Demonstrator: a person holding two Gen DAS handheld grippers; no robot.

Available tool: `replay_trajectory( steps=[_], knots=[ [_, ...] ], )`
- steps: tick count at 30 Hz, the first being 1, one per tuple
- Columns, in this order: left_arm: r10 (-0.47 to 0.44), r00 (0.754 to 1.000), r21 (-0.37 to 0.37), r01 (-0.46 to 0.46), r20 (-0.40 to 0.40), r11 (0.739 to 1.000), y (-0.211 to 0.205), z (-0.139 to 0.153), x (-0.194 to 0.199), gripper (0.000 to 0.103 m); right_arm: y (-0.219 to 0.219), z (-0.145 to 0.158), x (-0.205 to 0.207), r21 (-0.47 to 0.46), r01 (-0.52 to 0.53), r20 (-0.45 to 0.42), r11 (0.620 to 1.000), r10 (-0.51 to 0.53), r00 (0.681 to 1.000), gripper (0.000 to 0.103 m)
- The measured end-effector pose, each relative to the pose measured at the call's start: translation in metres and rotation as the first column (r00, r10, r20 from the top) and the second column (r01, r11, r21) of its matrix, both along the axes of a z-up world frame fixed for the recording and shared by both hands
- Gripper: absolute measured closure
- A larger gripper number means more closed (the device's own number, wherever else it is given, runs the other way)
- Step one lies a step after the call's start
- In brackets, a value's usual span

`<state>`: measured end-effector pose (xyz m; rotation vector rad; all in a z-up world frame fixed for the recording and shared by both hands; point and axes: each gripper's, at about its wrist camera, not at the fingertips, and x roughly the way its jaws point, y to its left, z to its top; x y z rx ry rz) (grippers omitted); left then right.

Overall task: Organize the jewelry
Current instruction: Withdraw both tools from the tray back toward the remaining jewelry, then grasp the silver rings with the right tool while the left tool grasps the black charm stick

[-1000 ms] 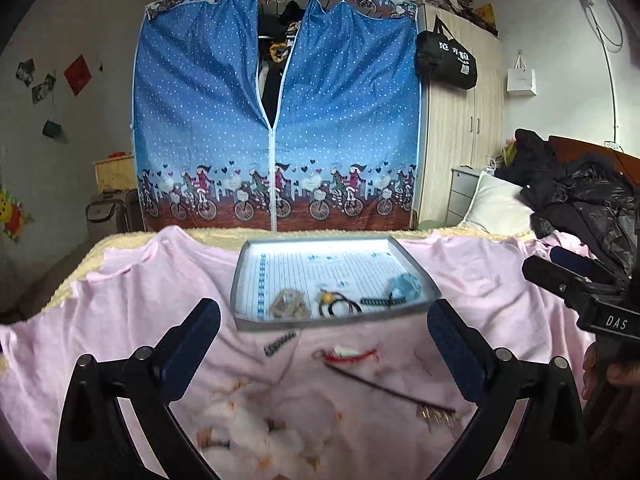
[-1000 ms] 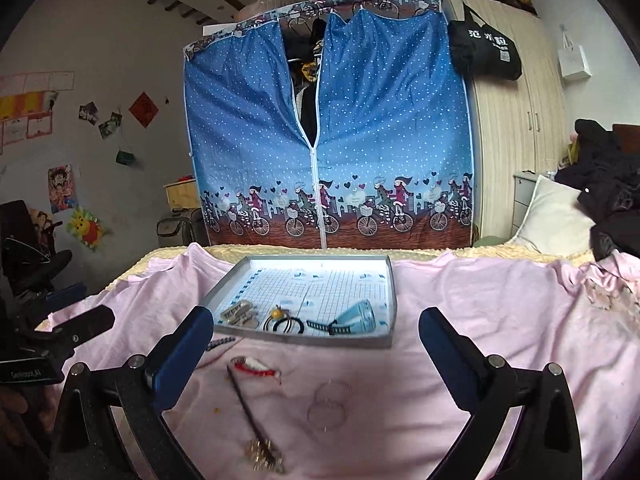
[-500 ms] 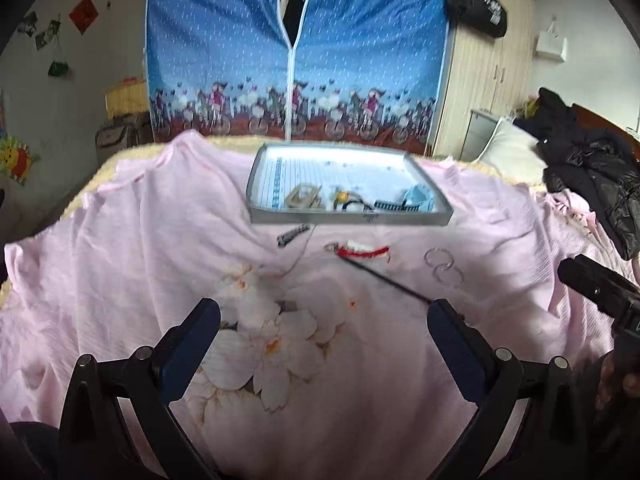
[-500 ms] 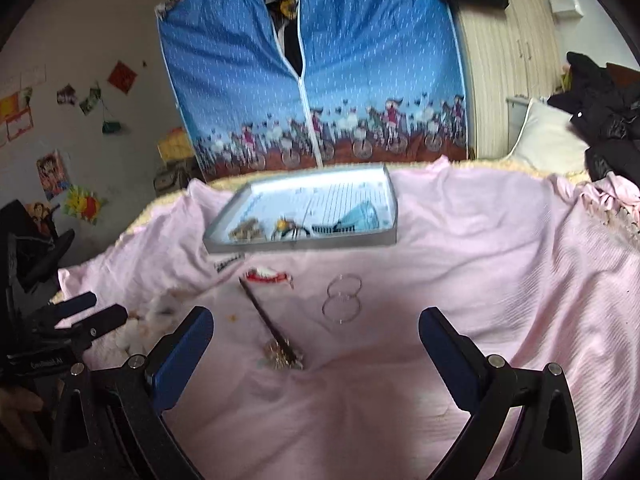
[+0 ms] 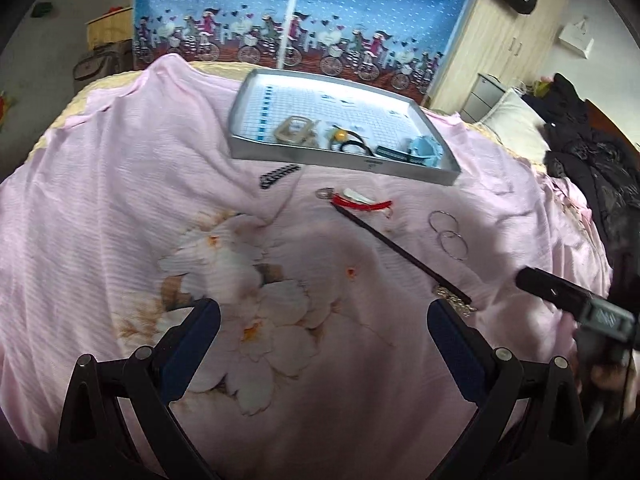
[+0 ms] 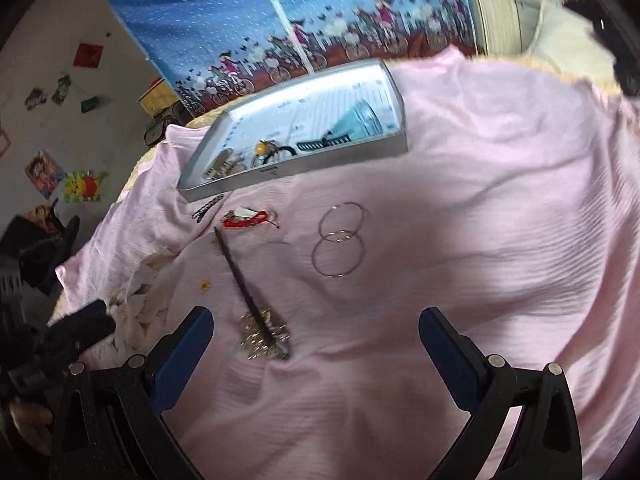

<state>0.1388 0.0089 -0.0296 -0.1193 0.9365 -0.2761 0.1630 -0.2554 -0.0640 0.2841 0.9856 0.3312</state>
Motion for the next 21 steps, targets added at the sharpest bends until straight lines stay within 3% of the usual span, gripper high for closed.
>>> replay_trajectory(
  steps=[3, 9, 12, 14, 15, 21],
  knots=[
    [-0.067, 0.998, -0.018, 0.067, -0.021, 0.998, -0.012, -0.003, 0.001, 0.001, -0.014, -0.009, 0.018, 0.048, 0.008, -0.067, 0.999, -0.005, 0.998, 0.0],
    [-0.21, 0.977, -0.062, 0.208, -0.023, 0.976, -0.041, -0.008, 0.006, 0.003, -0.021, -0.006, 0.045, -0.034, -0.056, -0.059, 0.998, 0.054, 0.997, 0.004],
    [-0.274, 0.961, -0.099, 0.269, -0.035, 0.958, -0.054, -0.014, 0.013, 0.016, -0.018, -0.012, 0.052, -0.087, -0.096, -0.058, 0.992, 0.091, 0.994, 0.02],
    [-0.299, 0.952, -0.116, 0.292, -0.056, 0.949, -0.062, -0.022, 0.019, 0.035, -0.013, -0.018, 0.056, -0.092, -0.119, -0.078, 0.989, 0.112, 0.991, 0.032],
    [-0.307, 0.949, -0.125, 0.297, -0.07, 0.947, -0.066, -0.027, 0.024, 0.038, -0.011, -0.02, 0.057, -0.093, -0.128, -0.086, 0.987, 0.12, 0.989, 0.035],
    [-0.338, 0.932, -0.224, 0.305, -0.128, 0.926, -0.077, -0.04, 0.048, 0.052, -0.003, -0.026, 0.059, -0.103, -0.158, -0.097, 0.982, 0.148, 0.984, 0.039]
  ],
)
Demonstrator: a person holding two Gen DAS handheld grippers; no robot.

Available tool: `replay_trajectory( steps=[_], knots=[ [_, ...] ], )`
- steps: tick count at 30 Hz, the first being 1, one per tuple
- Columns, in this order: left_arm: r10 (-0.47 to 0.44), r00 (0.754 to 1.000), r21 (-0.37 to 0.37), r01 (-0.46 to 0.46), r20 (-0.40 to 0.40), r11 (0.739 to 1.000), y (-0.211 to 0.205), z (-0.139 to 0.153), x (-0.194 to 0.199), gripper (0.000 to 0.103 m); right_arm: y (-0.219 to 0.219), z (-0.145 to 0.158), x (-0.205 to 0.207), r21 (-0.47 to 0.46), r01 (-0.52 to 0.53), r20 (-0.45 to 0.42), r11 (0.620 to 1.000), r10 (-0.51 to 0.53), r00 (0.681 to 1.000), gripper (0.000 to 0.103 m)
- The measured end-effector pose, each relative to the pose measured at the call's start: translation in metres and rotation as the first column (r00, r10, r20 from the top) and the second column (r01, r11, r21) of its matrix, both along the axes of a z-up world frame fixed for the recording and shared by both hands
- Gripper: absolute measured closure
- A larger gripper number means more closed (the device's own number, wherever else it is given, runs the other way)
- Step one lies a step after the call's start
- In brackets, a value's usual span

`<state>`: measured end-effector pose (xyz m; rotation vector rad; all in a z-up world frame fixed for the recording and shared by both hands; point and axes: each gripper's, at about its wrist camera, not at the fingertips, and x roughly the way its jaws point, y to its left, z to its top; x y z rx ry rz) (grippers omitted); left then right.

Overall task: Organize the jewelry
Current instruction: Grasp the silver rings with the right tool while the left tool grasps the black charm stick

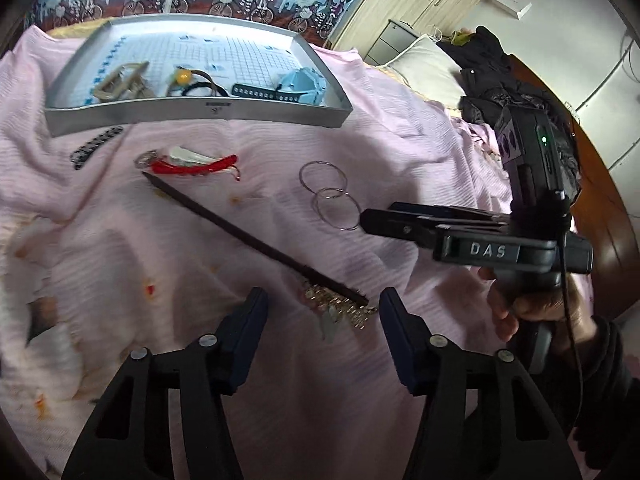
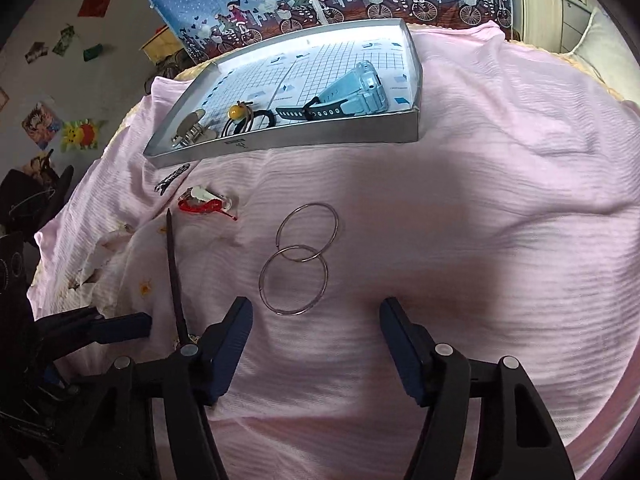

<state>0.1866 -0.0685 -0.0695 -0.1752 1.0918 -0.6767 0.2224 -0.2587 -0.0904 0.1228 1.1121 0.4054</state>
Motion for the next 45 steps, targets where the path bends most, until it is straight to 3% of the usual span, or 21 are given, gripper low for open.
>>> replay_trajectory(
  steps=[4, 11, 13, 18, 22, 26, 29, 34, 39, 45],
  knots=[
    [-0.02, 1.0, -0.008, 0.02, -0.014, 1.0, -0.009, -0.004, 0.007, 0.052, -0.008, -0.001, 0.006, 0.029, 0.044, -0.009, 0.999, -0.043, 0.999, 0.039],
    [-0.068, 0.997, 0.03, 0.067, 0.044, 0.997, -0.026, -0.004, 0.0, 0.052, -0.012, -0.001, 0.012, 0.07, 0.062, -0.009, 0.996, -0.061, 0.998, 0.039],
    [-0.076, 0.997, 0.045, 0.074, 0.032, 0.996, -0.029, -0.01, -0.001, 0.052, -0.007, -0.003, 0.017, 0.066, 0.036, -0.005, 0.997, -0.035, 0.999, 0.047],
    [-0.054, 0.999, 0.066, 0.054, 0.0, 0.996, -0.031, -0.02, 0.002, 0.052, 0.013, -0.009, 0.026, 0.025, -0.051, 0.013, 0.998, 0.051, 0.999, 0.054],
    [-0.028, 1.0, 0.094, 0.028, -0.005, 0.995, -0.034, -0.029, 0.011, 0.064, 0.011, -0.013, 0.029, 0.011, -0.047, 0.005, 0.999, 0.047, 0.999, 0.07],
    [-0.023, 1.0, 0.075, 0.023, -0.004, 0.997, -0.033, -0.031, 0.015, 0.065, 0.007, -0.015, 0.028, 0.023, -0.035, -0.004, 0.999, 0.035, 0.999, 0.08],
    [-0.022, 1.0, 0.079, 0.021, 0.012, 0.997, -0.033, -0.03, 0.014, 0.065, 0.015, -0.015, 0.026, -0.011, -0.066, 0.008, 0.998, 0.066, 0.998, 0.081],
    [-0.015, 1.0, 0.062, 0.014, 0.021, 0.998, -0.031, -0.03, 0.013, 0.065, 0.026, -0.02, 0.021, -0.054, -0.119, 0.006, 0.991, 0.119, 0.993, 0.095],
    [-0.011, 0.999, 0.047, 0.009, 0.047, 0.999, -0.029, -0.027, 0.007, 0.065, 0.028, -0.018, 0.017, -0.063, -0.128, 0.03, 0.99, 0.13, 0.991, 0.099],
    [-0.026, 0.99, 0.093, 0.013, 0.138, 0.996, -0.034, -0.018, -0.006, 0.065, 0.03, -0.004, 0.009, -0.111, -0.116, 0.129, 0.987, 0.13, 0.983, 0.099]
  ],
)
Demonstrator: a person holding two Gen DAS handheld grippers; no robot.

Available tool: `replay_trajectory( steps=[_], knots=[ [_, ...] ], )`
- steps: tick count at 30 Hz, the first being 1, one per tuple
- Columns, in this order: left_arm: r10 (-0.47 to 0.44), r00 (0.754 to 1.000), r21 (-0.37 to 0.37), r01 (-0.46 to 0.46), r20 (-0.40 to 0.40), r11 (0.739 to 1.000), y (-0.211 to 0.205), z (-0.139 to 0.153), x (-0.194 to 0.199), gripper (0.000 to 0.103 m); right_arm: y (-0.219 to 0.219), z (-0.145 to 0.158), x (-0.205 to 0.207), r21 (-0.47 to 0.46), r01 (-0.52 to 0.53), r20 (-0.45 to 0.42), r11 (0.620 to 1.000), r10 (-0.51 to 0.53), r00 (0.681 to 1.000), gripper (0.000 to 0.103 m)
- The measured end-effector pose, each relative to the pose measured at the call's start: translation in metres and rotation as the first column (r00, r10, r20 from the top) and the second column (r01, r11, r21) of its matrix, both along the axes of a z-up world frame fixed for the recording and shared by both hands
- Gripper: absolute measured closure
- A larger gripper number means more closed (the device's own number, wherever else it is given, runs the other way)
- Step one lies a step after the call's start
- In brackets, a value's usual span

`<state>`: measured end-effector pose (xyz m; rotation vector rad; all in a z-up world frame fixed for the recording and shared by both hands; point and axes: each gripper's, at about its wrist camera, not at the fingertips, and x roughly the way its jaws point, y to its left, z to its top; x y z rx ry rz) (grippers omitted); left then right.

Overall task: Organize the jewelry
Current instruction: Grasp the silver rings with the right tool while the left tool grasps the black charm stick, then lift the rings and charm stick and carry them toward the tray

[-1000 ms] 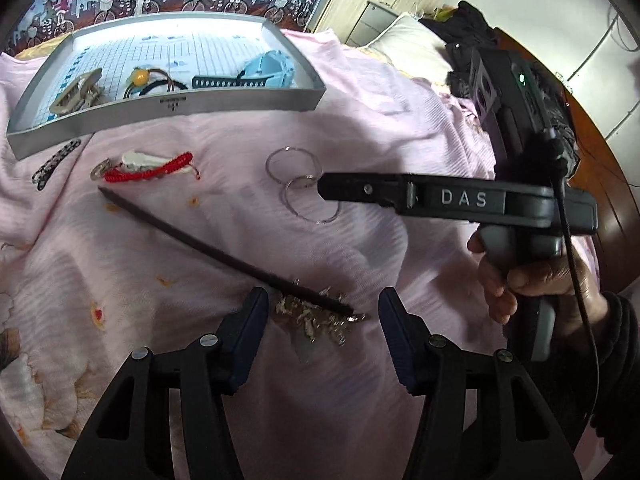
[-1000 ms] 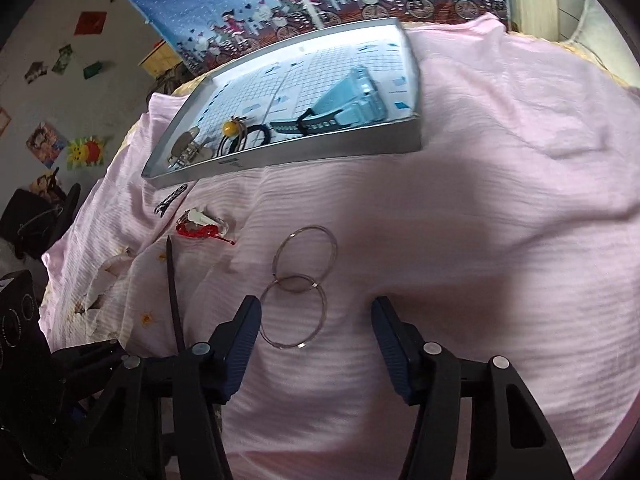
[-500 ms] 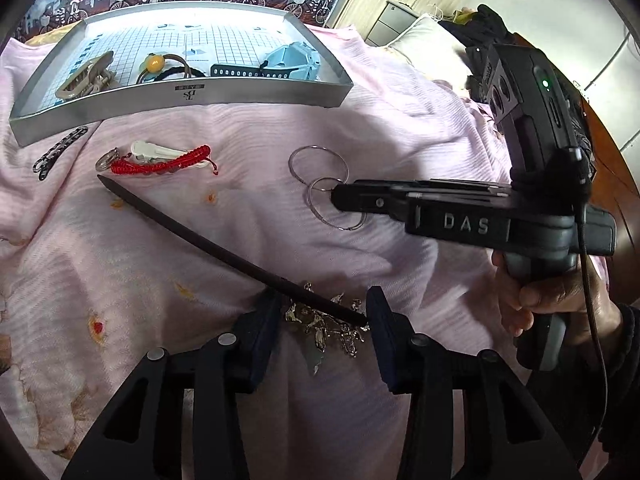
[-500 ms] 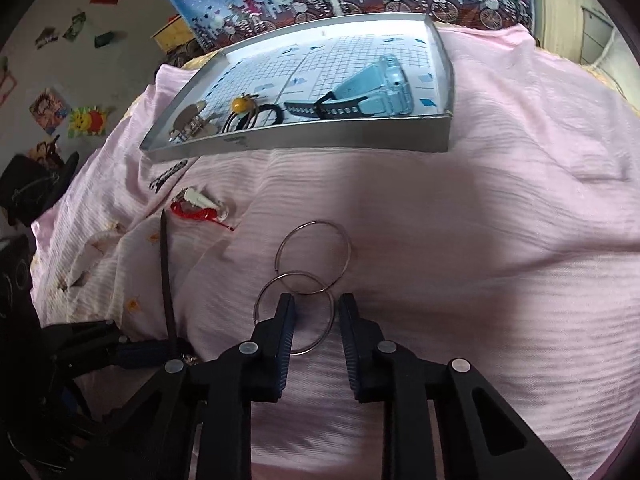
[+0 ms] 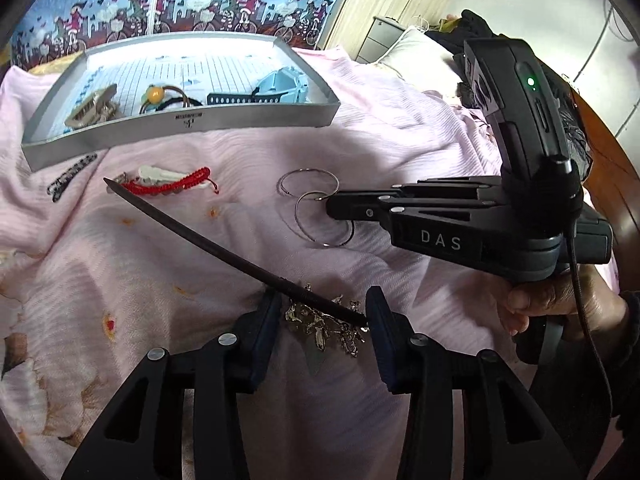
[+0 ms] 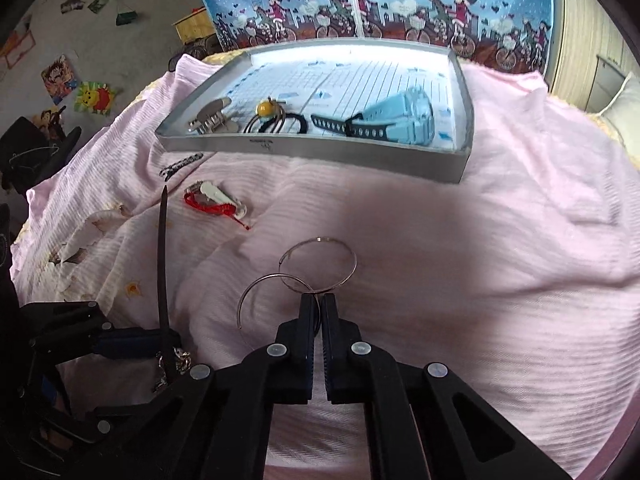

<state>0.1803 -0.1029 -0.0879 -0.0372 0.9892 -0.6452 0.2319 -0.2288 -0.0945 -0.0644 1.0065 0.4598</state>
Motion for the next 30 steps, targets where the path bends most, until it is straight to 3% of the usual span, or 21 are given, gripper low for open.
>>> replay_trajectory(
  steps=[11, 20, 30],
  knots=[
    [-0.012, 0.979, 0.075, -0.003, 0.201, 0.997, -0.006, 0.018, -0.02, 0.065, -0.009, 0.022, -0.003, 0.048, 0.056, 0.113, 0.997, -0.061, 0.992, 0.099],
    [-0.03, 0.93, 0.201, -0.047, 0.366, 0.979, -0.016, 0.021, -0.02, 0.065, -0.013, 0.044, -0.011, 0.088, 0.072, 0.232, 0.994, -0.09, 0.968, 0.099],
    [-0.052, 0.899, 0.25, -0.065, 0.435, 0.966, -0.009, 0.038, 0.005, 0.065, -0.013, 0.062, 0.0, 0.134, 0.102, 0.307, 0.986, -0.139, 0.942, 0.099]
  ],
)
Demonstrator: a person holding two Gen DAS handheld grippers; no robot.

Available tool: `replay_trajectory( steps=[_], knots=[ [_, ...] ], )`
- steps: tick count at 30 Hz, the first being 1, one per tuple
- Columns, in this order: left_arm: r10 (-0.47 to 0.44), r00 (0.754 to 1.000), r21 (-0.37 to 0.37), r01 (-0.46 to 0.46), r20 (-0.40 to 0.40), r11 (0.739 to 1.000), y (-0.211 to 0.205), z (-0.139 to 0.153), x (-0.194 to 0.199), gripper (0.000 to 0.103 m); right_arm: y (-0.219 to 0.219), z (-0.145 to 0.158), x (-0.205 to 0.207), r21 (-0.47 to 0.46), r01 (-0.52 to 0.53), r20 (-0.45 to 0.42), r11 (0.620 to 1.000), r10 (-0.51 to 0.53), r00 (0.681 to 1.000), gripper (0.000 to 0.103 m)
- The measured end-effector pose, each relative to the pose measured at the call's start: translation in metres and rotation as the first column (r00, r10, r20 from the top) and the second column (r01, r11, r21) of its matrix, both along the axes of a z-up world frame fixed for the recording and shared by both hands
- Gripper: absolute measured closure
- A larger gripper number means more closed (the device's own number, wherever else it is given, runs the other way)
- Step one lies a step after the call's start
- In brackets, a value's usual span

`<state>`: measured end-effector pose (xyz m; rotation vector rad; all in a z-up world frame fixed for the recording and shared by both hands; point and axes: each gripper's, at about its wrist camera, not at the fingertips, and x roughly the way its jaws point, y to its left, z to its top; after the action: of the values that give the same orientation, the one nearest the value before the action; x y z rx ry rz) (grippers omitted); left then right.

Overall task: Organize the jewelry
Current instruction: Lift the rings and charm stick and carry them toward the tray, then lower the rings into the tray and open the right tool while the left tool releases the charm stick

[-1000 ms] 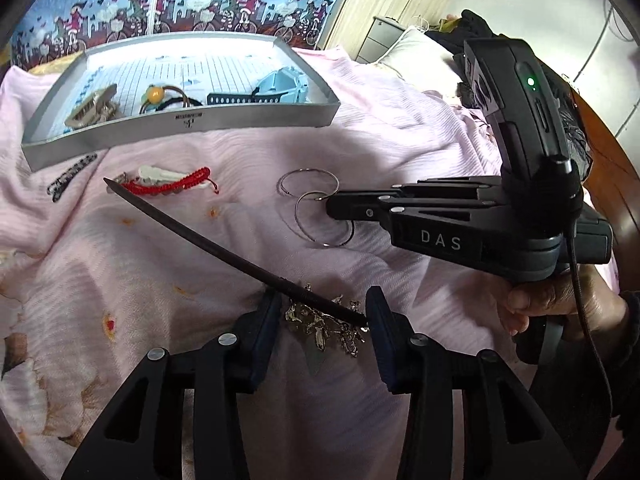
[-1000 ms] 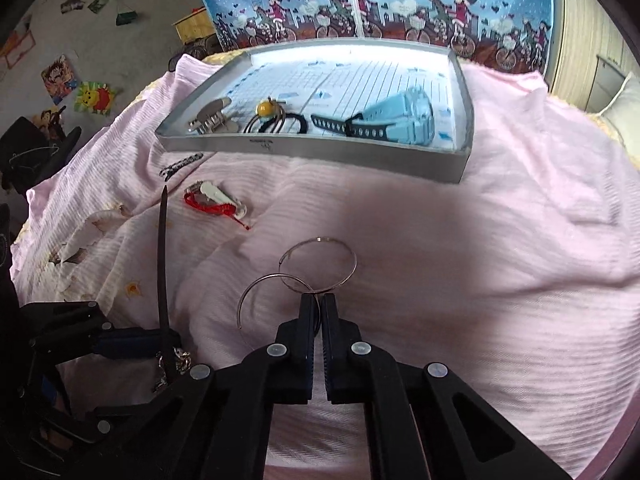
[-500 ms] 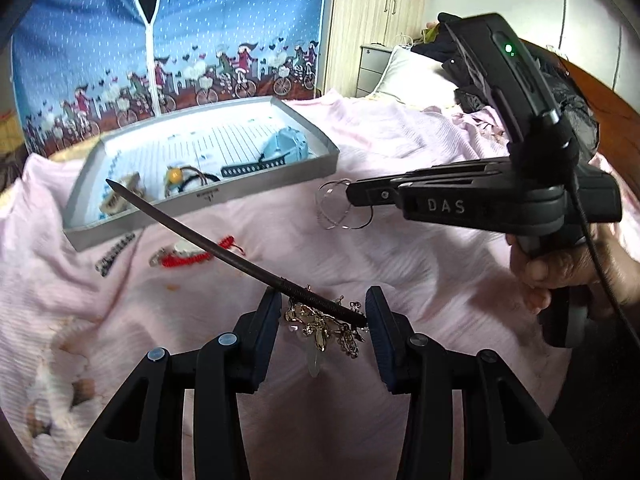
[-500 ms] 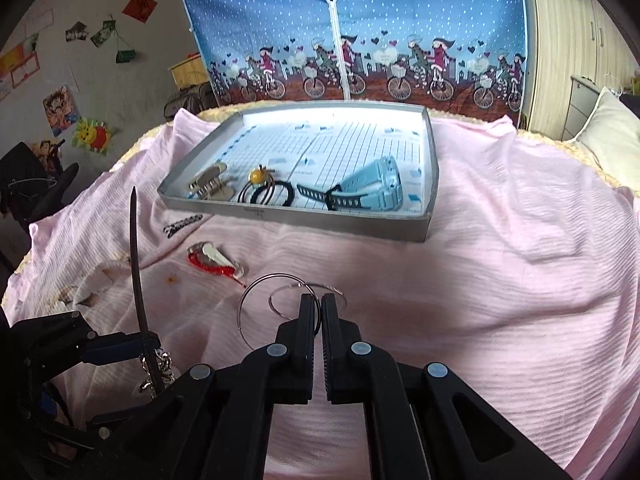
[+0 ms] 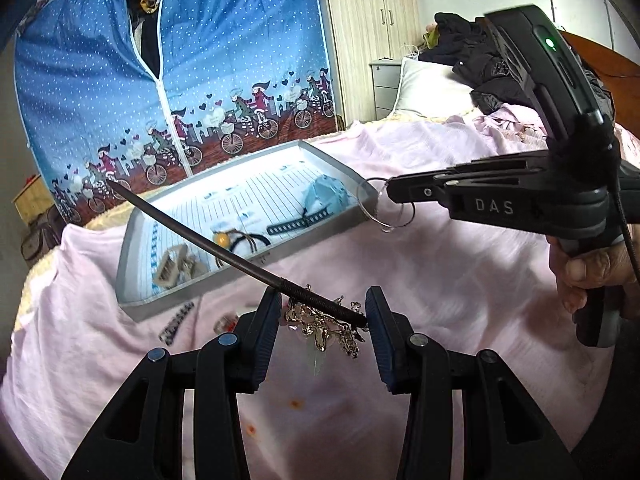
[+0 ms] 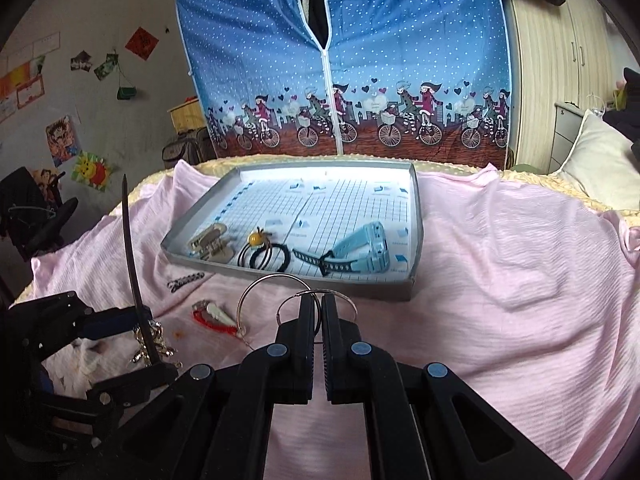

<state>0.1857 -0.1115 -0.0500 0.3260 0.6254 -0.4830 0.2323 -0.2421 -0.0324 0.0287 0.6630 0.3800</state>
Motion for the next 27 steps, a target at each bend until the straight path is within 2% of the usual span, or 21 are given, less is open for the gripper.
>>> replay_trajectory(
  steps=[7, 13, 19, 21, 27],
  knots=[
    [0.032, 0.999, -0.016, -0.032, 0.015, 0.999, 0.015, 0.015, 0.07, 0.065, -0.001, 0.006, 0.047, 0.048, 0.057, 0.058, 0.997, -0.059, 0.997, 0.099],
    [0.023, 1.0, -0.018, -0.023, -0.02, 1.0, 0.024, 0.002, 0.129, 0.065, 0.011, -0.001, 0.087, 0.063, 0.073, 0.069, 0.995, -0.077, 0.995, 0.099],
    [0.034, 0.995, -0.039, -0.038, -0.097, 0.999, 0.035, -0.018, 0.157, 0.065, 0.018, -0.029, 0.108, 0.037, 0.073, 0.003, 0.997, -0.073, 0.997, 0.099],
    [0.039, 0.992, -0.068, -0.048, -0.124, 0.997, 0.039, -0.021, 0.161, 0.065, 0.022, -0.037, 0.108, 0.022, 0.065, -0.021, 0.998, -0.064, 0.998, 0.099],
    [0.048, 0.985, -0.063, -0.059, -0.168, 0.996, 0.04, -0.026, 0.164, 0.065, 0.029, -0.047, 0.109, -0.018, 0.047, -0.048, 0.999, -0.048, 0.998, 0.098]
  ],
)
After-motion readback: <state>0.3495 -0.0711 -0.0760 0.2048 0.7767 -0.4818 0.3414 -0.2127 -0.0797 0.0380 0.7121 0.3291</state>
